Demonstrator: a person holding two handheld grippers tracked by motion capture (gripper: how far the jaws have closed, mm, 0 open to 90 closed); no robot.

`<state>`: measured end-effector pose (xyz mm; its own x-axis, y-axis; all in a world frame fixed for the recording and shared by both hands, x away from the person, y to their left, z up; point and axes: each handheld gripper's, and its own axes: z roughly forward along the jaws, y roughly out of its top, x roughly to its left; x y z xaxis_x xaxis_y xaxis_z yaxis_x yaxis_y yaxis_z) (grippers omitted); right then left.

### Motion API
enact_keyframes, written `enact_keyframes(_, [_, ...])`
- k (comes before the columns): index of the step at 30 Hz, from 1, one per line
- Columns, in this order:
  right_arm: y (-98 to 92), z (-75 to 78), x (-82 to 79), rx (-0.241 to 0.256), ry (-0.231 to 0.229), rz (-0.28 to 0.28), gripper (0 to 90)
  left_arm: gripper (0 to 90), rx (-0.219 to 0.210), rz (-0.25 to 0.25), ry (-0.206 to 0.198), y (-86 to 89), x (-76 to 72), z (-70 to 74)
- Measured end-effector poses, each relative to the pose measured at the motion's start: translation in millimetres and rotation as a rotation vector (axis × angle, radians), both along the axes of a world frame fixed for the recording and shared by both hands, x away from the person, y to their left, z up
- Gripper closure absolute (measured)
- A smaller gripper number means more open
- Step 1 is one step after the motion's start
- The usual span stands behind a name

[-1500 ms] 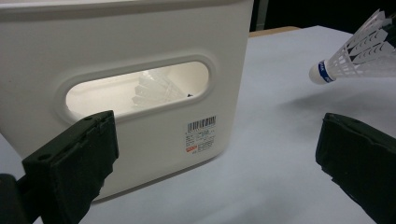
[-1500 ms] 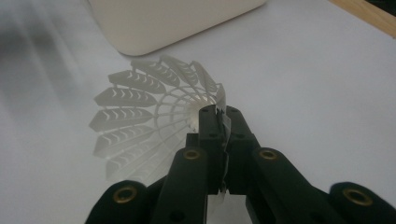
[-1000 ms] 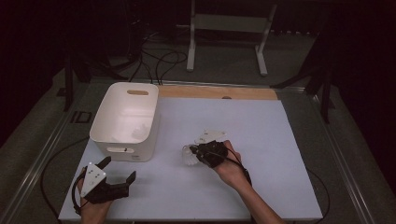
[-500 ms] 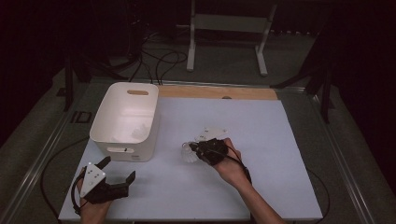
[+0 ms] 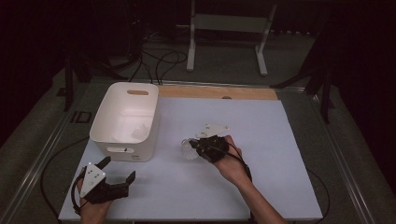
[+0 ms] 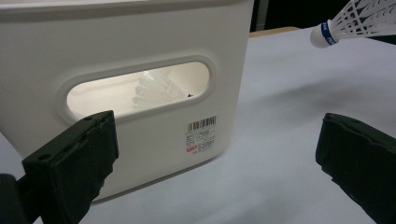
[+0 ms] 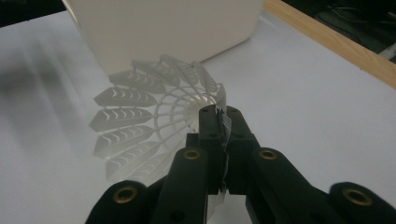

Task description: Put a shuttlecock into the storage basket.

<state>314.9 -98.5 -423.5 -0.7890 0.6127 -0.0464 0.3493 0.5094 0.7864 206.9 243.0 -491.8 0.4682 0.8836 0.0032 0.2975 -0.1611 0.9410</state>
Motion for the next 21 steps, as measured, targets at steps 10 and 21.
enact_keyframes(10, [0.5,7.2,1.7,0.006,-0.01,-0.001,88.0,0.0,-0.001,0.0,0.0,-0.3,0.0,0.0])
enact_keyframes(21, [1.7,16.6,3.6,0.012,-0.029,0.002,88.0,0.0,-0.001,-0.001,0.0,-0.4,0.2,-0.1])
